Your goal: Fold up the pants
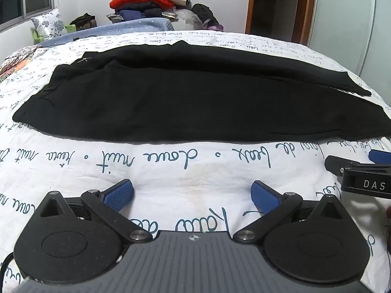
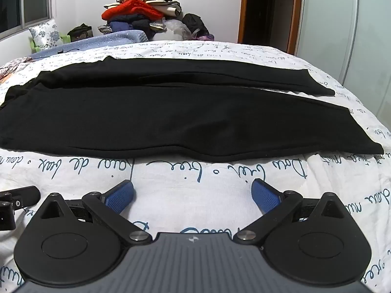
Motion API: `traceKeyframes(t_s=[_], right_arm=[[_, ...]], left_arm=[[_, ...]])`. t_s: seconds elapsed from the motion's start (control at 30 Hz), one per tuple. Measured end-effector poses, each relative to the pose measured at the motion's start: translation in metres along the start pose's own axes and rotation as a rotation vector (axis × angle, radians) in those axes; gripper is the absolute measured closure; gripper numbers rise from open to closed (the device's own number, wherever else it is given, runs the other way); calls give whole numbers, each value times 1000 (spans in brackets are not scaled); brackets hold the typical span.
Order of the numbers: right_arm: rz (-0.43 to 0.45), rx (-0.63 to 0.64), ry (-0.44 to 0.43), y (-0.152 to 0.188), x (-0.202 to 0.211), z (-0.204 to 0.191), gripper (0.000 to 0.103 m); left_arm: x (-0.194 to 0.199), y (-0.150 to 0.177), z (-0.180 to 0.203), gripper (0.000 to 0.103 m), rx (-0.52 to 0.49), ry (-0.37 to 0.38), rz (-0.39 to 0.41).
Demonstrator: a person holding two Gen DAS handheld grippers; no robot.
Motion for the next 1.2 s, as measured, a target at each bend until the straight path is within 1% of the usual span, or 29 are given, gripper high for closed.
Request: traceKeyframes(t_s=[0.1,1.2], right_arm=[[4,-1,3,0,5,1,0],[4,-3,2,0,5,0,0]], left_arm=[[1,1,2,0,-12,-8,20],[2,3,3,0,-13,0,26]])
Point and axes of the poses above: each gripper's, at about its wrist camera, not at the fingertips, and x roughly against the way its jaws point, z to its right, y to its underside, the point moved 9 cm from there along -x, roughly the way its jaws point, and after that the axes turned 7 degrees about -z, right-handed, at the moved point
